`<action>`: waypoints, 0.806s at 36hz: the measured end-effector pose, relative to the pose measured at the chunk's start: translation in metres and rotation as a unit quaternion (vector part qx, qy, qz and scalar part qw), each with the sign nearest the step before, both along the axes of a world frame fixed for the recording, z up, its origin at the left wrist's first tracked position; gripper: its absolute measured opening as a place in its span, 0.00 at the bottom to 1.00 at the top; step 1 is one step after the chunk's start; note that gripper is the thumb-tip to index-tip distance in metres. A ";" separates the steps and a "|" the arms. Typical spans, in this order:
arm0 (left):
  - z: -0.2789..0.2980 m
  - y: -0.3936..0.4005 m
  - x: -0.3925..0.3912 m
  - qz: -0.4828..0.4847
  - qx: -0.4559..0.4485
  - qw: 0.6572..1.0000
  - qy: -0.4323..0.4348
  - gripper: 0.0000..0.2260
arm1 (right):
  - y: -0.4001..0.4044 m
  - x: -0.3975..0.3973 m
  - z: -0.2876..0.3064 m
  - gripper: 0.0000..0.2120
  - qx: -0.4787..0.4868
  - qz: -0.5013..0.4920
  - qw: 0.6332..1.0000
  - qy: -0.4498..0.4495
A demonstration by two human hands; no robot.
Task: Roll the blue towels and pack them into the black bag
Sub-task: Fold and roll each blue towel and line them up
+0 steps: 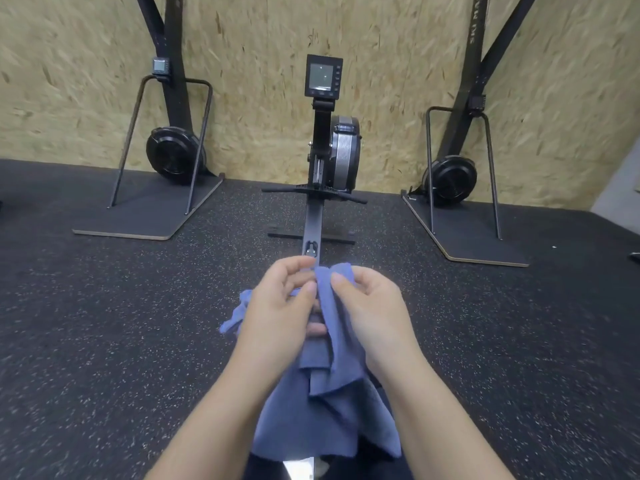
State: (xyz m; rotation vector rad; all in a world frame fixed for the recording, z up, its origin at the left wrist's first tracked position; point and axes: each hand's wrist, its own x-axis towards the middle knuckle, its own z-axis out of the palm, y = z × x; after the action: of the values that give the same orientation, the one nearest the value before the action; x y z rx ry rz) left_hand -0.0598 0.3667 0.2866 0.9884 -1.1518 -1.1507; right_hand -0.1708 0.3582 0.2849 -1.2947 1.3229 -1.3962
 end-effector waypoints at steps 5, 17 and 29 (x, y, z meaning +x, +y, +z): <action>-0.014 -0.003 0.007 -0.055 -0.052 0.994 -0.079 0.21 | 0.002 -0.005 -0.013 0.18 0.020 0.056 0.997 -0.039; -0.038 -0.009 0.011 0.073 -0.290 0.897 -0.325 0.01 | 0.015 -0.008 -0.008 0.19 0.009 0.104 0.994 0.038; -0.033 0.001 0.005 0.128 -0.183 0.937 -0.267 0.13 | 0.023 -0.023 -0.006 0.05 -0.009 0.051 0.997 0.051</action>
State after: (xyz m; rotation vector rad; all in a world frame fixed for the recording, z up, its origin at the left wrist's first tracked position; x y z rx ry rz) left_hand -0.0546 0.3676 0.2540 1.1474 -1.5436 -0.4348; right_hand -0.1934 0.3815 0.2785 -1.4410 1.2948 -1.2907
